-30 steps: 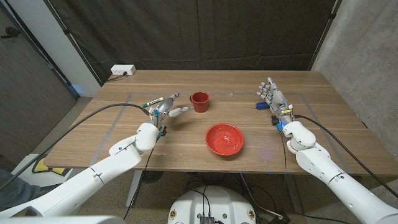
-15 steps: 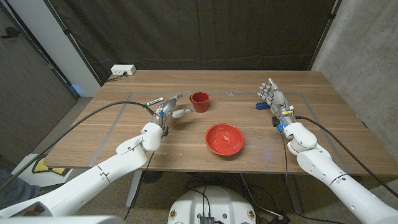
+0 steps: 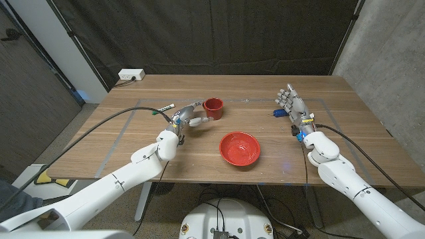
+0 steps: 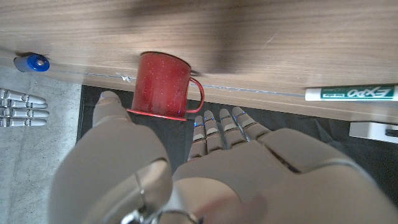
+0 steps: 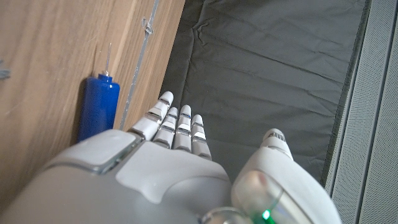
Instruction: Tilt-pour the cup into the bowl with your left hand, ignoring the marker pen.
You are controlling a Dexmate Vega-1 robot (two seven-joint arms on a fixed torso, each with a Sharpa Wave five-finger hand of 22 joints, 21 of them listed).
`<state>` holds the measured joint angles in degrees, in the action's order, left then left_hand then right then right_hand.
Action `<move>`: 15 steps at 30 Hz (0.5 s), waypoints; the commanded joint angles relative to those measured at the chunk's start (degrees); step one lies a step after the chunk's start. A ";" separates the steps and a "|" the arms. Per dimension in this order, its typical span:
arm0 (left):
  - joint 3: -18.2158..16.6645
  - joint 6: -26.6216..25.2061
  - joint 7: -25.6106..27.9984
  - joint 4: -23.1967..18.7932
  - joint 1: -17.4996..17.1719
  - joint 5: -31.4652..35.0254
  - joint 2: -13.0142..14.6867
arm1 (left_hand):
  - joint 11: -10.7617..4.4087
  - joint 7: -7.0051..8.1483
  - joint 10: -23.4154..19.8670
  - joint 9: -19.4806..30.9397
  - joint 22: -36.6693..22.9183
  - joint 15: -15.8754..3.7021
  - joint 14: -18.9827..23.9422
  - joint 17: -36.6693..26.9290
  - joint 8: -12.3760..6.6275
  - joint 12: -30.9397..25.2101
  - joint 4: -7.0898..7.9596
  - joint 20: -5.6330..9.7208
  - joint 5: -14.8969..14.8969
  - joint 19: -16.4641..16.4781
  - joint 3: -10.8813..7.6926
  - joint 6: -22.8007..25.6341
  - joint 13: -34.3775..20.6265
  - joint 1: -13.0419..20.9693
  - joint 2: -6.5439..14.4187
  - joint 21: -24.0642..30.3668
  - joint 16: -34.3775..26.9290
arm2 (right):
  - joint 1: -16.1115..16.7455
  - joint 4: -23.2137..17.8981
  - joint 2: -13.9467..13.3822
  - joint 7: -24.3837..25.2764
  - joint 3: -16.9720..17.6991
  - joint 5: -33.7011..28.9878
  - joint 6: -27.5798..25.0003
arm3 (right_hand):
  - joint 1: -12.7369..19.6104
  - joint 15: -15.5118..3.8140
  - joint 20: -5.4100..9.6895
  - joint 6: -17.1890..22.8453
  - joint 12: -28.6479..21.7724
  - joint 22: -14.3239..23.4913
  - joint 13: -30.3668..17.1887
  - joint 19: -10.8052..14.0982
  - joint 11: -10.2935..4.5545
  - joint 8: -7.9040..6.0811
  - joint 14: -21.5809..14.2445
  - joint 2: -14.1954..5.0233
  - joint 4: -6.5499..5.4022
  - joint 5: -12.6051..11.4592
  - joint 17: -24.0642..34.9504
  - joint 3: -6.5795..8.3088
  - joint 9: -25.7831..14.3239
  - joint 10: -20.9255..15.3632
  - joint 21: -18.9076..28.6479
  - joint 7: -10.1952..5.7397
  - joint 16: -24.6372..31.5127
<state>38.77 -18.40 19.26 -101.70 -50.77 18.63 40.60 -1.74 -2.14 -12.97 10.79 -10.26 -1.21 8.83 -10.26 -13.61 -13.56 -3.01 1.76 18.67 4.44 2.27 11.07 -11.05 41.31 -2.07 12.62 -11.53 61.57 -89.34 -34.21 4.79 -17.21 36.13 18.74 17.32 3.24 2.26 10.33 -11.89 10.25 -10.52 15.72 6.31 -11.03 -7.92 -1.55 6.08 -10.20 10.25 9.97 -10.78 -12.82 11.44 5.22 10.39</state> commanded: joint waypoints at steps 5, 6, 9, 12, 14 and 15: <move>1.83 0.52 -1.41 3.09 2.11 0.70 -1.95 | 0.05 -0.01 -0.43 0.16 -0.20 -0.07 0.62 -0.29 -0.53 -0.24 -0.12 -0.06 0.10 0.80 0.01 0.78 -0.19 0.15 0.57 0.17 -0.46 | 1.14 -0.80 -0.57 0.31 0.71 0.24 0.07 | 0.01 0.01 -0.23 0.39 -0.42 0.21 -0.19 0.28 -0.10 -0.24 -0.62 -0.11 0.06 -0.38 0.14 -0.23 -0.12 -0.58 0.09 -0.04 0.22; 1.84 0.46 -1.49 3.23 2.08 0.53 -2.04 | 0.01 -0.02 -0.43 0.16 -0.20 -0.04 0.65 -0.29 -0.53 -0.22 -0.12 -0.11 0.10 0.78 0.01 0.83 -0.19 0.16 0.59 0.15 -0.45 | 1.18 -0.80 -0.59 0.30 0.71 0.24 0.04 | 0.01 -0.03 -0.24 0.38 -0.42 0.21 -0.19 0.28 -0.10 -0.23 -0.64 -0.11 0.06 -0.38 0.14 -0.23 -0.12 -0.58 0.09 -0.05 0.23; 1.98 0.01 -1.72 3.43 1.93 0.34 -2.06 | -0.03 0.08 -0.46 0.16 -0.20 -0.08 0.67 -0.28 -0.48 -0.16 -0.11 -0.13 0.09 0.78 0.03 0.89 -0.19 0.19 0.65 0.11 -0.40 | 1.27 -0.73 -0.53 0.30 0.73 0.32 0.07 | 0.00 0.01 -0.27 0.37 -0.41 0.21 -0.19 0.27 -0.09 -0.23 -0.63 -0.14 0.05 -0.38 0.14 -0.23 -0.12 -0.57 0.09 -0.10 0.22; 2.11 -0.20 -1.99 3.78 1.99 0.18 -2.00 | -0.05 0.06 -0.47 0.16 -0.20 -0.07 0.67 -0.28 -0.45 -0.13 -0.09 -0.14 0.09 0.77 0.05 0.92 -0.19 0.20 0.68 0.09 -0.36 | 1.33 -0.60 -0.38 0.47 0.75 0.33 0.12 | 0.00 0.04 -0.29 0.37 -0.41 0.21 -0.19 0.27 -0.10 -0.22 -0.63 -0.17 0.05 -0.38 0.15 -0.23 -0.12 -0.59 0.08 -0.11 0.22; 2.09 -0.08 -2.06 4.15 2.21 0.06 -1.96 | 0.00 0.03 -0.47 0.16 -0.20 -0.09 0.71 -0.29 -0.40 -0.09 -0.08 -0.15 0.08 0.77 0.07 0.93 -0.19 0.21 0.72 0.06 -0.34 | 1.33 -0.49 -0.19 0.59 0.72 0.34 0.21 | -0.02 0.04 -0.29 0.37 -0.42 0.21 -0.19 0.29 -0.10 -0.22 -0.65 -0.16 0.05 -0.38 0.15 -0.25 -0.12 -0.62 0.09 -0.10 0.23; 2.11 -0.07 -2.05 4.16 2.23 0.04 -1.95 | -0.02 0.08 -0.50 0.16 -0.20 -0.06 0.71 -0.29 -0.41 -0.09 -0.07 -0.14 0.08 0.76 0.08 0.99 -0.19 0.21 0.74 0.05 -0.33 | 1.33 -0.48 -0.18 0.59 0.72 0.33 0.22 | -0.02 0.03 -0.32 0.39 -0.43 0.21 -0.19 0.27 -0.06 -0.23 -0.64 -0.17 0.05 -0.38 0.15 -0.25 -0.12 -0.63 0.08 -0.09 0.22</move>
<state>40.36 -17.91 17.97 -98.88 -49.10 19.12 38.95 -1.74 -2.07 -12.97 10.79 -10.26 -1.02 9.01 -10.26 -13.87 -13.56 -3.00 1.63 18.67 4.92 2.27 11.60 -11.05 41.17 -1.15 12.62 -11.53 62.57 -89.94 -34.63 5.05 -16.62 36.34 18.80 17.32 3.24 2.26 10.33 -11.89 10.25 -10.52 15.72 6.31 -11.03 -7.92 -1.55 6.08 -10.19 10.25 9.97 -10.78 -12.82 11.44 5.22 10.39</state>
